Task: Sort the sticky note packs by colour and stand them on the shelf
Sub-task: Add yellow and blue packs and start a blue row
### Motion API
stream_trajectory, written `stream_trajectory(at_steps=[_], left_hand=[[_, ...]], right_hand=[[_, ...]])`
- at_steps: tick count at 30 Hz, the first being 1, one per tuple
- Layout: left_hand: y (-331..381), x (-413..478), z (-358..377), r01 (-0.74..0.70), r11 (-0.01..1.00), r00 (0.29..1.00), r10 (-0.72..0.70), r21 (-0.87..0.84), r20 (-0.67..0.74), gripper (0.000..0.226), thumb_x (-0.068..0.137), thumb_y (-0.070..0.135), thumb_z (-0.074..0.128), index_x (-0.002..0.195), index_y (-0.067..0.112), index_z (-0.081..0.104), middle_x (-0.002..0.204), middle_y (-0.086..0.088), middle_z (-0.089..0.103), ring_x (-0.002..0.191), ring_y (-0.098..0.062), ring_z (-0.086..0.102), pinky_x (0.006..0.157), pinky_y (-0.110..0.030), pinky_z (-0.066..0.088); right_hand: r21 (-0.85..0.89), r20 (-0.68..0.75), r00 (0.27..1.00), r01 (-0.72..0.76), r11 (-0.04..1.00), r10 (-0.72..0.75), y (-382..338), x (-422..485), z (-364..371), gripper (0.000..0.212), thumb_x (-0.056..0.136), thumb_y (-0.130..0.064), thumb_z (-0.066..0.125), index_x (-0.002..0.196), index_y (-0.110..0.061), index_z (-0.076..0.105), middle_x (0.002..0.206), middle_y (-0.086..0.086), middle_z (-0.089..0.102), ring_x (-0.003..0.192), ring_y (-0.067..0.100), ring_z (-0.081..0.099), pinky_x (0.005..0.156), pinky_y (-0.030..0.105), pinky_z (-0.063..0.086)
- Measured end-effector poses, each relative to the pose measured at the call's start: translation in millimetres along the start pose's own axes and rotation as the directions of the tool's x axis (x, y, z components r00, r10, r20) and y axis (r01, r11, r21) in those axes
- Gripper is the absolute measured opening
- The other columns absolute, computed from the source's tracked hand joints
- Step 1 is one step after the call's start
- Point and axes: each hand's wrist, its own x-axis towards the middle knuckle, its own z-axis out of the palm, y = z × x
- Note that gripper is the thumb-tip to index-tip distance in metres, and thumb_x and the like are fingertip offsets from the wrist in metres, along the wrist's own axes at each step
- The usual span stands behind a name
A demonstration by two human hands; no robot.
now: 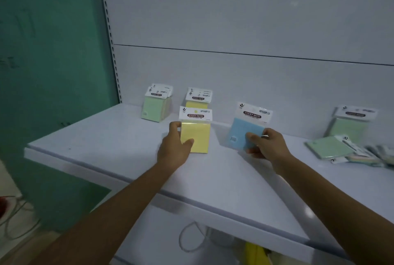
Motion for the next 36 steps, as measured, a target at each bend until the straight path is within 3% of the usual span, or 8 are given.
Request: stream_trajectory(at_steps=[4,9,15,22,24,28,34,36], left_hand=[[-1.9,28.3,11.6,0.007,0.993,1.0,-0.006,0.119,-0.001,0.048,0.083,0.032,0.066,0.123,0.022,0.041,0.118,0.003,0.063,0.105,-0.025,0.062,0.09,-0.041,0.048],[-8.4,67.6,18.6,-0.079,0.985,0.996,0.072,0.151,0.057,0.05,0.081,0.031,0.069,0.123,0.018,0.044,0.118,0.0,0.062,0.102,-0.024,0.061,0.09,-0.043,0.049],[-11.5,104.0,26.5,-0.131,0.958,0.988,0.147,0.255,-0.045,0.055,0.083,0.022,0.067,0.131,0.013,0.041,0.137,-0.011,0.039,0.127,-0.03,0.037,0.099,-0.044,0.039],[-24.6,133.0,33.8,-0.123,0.992,0.989,0.123,0.006,0.078,0.065,0.081,0.01,0.068,0.136,0.015,0.033,0.128,-0.007,0.056,0.115,-0.025,0.056,0.097,-0.045,0.046],[-28.3,136.0,32.9,-0.074,0.995,0.993,0.08,-0.066,0.089,0.066,0.083,0.008,0.066,0.14,0.011,0.032,0.126,-0.007,0.059,0.112,-0.023,0.059,0.099,-0.04,0.045],[-38.1,143.3,34.3,-0.077,0.994,0.992,0.085,-0.078,0.094,0.045,0.083,0.011,0.067,0.126,0.014,0.055,0.117,-0.005,0.068,0.106,-0.021,0.064,0.098,-0.038,0.047],[-45.5,153.7,39.8,-0.094,0.994,0.99,0.1,-0.06,0.095,0.041,0.083,0.014,0.067,0.122,0.016,0.056,0.118,-0.003,0.066,0.107,-0.023,0.063,0.098,-0.041,0.046],[-45.9,156.2,41.2,-0.11,0.993,0.986,0.114,-0.035,0.119,0.044,0.086,0.015,0.064,0.128,0.015,0.05,0.126,-0.005,0.061,0.111,-0.025,0.059,0.099,-0.042,0.045]], right_hand=[[0.025,-0.087,0.994,-0.066,0.998,0.068,-0.7,43.0,-2.0,0.027,0.087,-0.015,0.064,0.11,-0.004,0.053,0.097,0.019,0.064,0.057,0.02,0.062,0.043,0.023,0.053],[-0.258,-0.086,0.993,0.057,0.964,-0.082,15.2,77.6,8.2,0.021,0.089,-0.011,0.059,0.109,-0.007,0.051,0.106,0.02,0.063,0.061,0.027,0.061,0.047,0.027,0.049],[-0.317,-0.082,0.993,0.055,0.947,-0.085,17.9,91.6,9.8,0.025,0.091,-0.014,0.058,0.113,-0.01,0.047,0.101,0.021,0.065,0.055,0.024,0.06,0.046,0.028,0.048],[-0.322,-0.164,0.985,-0.011,0.947,-0.044,15.7,105.2,20.0,0.035,0.091,-0.015,0.058,0.121,-0.011,0.04,0.108,0.019,0.063,0.063,0.024,0.062,0.049,0.03,0.051],[-0.314,-0.214,0.976,-0.03,0.949,-0.04,14.0,110.4,26.9,0.04,0.089,-0.016,0.061,0.122,-0.013,0.04,0.114,0.015,0.06,0.08,0.031,0.066,0.061,0.039,0.057],[-0.294,-0.359,0.932,-0.058,0.954,-0.053,18.3,113.8,45.6,0.044,0.084,-0.024,0.065,0.12,-0.015,0.041,0.122,0.01,0.059,0.106,0.03,0.061,0.089,0.048,0.051],[-0.308,-0.489,0.864,-0.043,0.95,-0.12,24.4,114.5,55.6,0.051,0.082,-0.029,0.068,0.121,-0.015,0.038,0.121,0.007,0.058,0.107,0.027,0.059,0.081,0.033,0.043],[-0.298,-0.521,0.843,-0.034,0.954,-0.132,25.3,115.1,53.9,0.055,0.08,-0.029,0.071,0.122,-0.014,0.039,0.122,0.009,0.056,0.107,0.026,0.058,0.083,0.036,0.047]])
